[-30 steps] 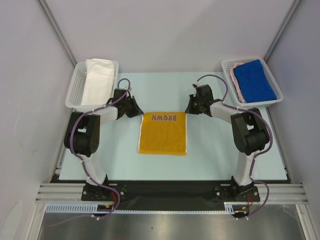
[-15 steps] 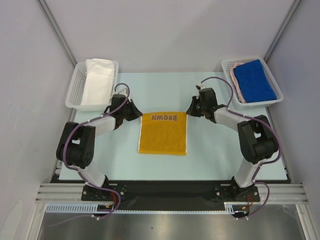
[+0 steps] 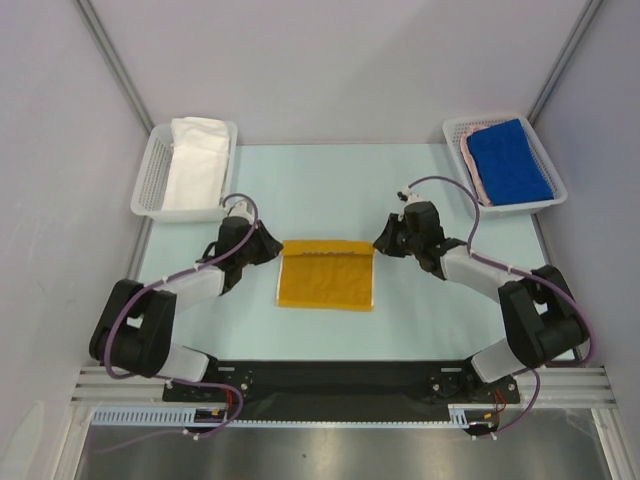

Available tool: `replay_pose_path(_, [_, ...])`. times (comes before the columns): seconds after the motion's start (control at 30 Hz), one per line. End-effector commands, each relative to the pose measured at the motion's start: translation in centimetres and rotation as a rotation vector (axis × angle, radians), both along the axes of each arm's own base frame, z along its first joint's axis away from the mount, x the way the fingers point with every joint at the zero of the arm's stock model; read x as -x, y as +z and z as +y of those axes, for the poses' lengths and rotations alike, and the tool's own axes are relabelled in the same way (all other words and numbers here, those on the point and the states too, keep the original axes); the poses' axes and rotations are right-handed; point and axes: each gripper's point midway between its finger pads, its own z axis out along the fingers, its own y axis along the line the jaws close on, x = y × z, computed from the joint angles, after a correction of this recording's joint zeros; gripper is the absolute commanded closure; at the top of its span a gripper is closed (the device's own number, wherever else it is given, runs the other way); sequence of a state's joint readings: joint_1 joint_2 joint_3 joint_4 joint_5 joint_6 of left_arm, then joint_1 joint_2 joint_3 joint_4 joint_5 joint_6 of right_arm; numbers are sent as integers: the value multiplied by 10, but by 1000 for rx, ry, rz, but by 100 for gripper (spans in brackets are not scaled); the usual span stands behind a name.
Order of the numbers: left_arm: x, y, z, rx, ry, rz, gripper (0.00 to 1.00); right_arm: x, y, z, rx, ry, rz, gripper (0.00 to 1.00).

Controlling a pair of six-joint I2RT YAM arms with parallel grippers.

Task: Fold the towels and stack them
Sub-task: Fold the towel

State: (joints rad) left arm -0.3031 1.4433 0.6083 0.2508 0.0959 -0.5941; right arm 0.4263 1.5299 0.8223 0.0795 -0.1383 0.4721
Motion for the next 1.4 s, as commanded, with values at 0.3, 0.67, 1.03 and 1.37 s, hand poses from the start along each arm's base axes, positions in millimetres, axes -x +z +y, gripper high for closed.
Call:
replay_pose_path(0.3, [29,28,13,10,73,-55,53,56,23,-10,-40,-34,-47,52])
replay_pose_path(0.67, [17,7,1,-14,92,191,46,45,3,-11,10,-117,100,55])
replay_pose_path(1.03, [19,-33,-10,3,62,295,44,29,-21,3,-10,-110,180,52])
replay_pose_path(1.37, [29,-40,-11,24,50,305,53,40,-34,8,-35,-99,213,61])
